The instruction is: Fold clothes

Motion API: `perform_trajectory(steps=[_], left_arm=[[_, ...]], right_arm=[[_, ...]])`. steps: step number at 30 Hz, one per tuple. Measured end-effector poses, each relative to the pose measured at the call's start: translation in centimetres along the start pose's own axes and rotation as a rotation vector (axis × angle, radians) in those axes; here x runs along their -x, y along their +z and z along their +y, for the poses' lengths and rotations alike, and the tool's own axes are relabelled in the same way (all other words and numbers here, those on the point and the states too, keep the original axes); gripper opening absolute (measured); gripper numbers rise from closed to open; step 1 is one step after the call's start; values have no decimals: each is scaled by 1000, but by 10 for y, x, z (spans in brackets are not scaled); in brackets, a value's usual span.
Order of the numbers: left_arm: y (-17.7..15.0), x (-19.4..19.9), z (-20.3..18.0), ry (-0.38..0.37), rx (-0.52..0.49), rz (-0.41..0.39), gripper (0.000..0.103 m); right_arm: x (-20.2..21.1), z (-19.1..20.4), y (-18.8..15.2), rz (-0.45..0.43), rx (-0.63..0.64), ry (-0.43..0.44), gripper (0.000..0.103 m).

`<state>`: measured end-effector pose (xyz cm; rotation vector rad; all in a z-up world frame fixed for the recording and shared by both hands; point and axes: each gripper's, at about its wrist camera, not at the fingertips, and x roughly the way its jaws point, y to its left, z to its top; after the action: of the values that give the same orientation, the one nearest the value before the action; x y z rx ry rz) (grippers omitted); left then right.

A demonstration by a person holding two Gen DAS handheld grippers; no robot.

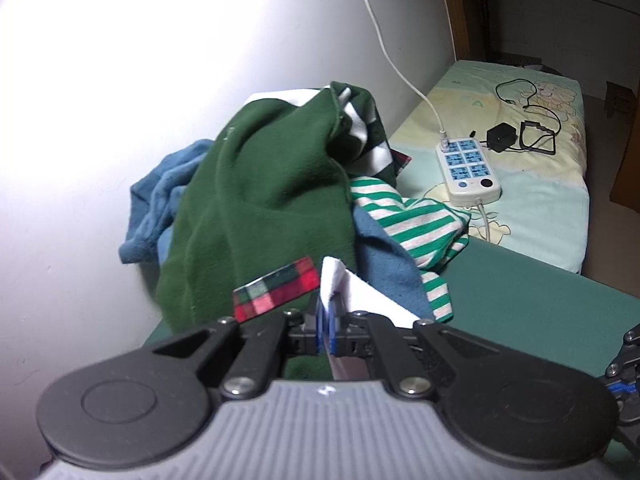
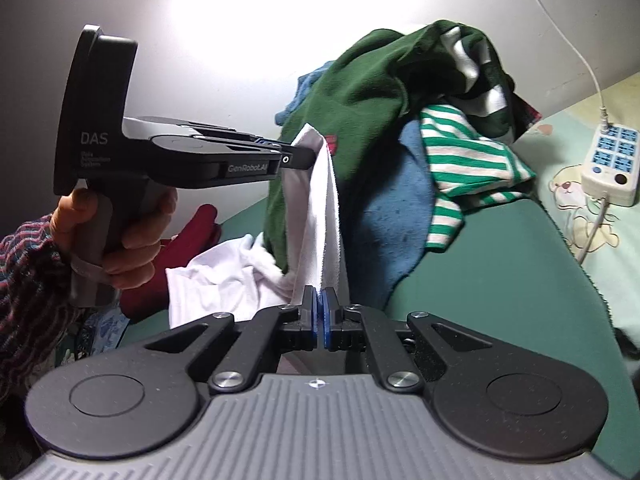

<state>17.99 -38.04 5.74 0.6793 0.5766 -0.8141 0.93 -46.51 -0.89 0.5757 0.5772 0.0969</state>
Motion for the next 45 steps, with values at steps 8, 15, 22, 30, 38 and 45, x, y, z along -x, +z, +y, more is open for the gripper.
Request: perform_trajectory(steps=[8,15,22,30,38,45], left_arm=[[-35,62,25,5,4,-117,1],[-84,99,53,35,-18,-130,4],[-135,112,95,67,102,-112,9],[-205,110,113,26,270,-49,8],[-267,101,117,-66,477,7,27],[-292,99,89,-143,569,28,43]], right_arm=[[-17,74,-9,4,52,80,3],[-30,120,-42,30,81,74,3],[-52,154,-80,80,98,78,3],[-61,177,-117,169,165,76,7],[-45,169,-117,118,217,-27,31],[-78,166,-62,86,373,-88,35]])
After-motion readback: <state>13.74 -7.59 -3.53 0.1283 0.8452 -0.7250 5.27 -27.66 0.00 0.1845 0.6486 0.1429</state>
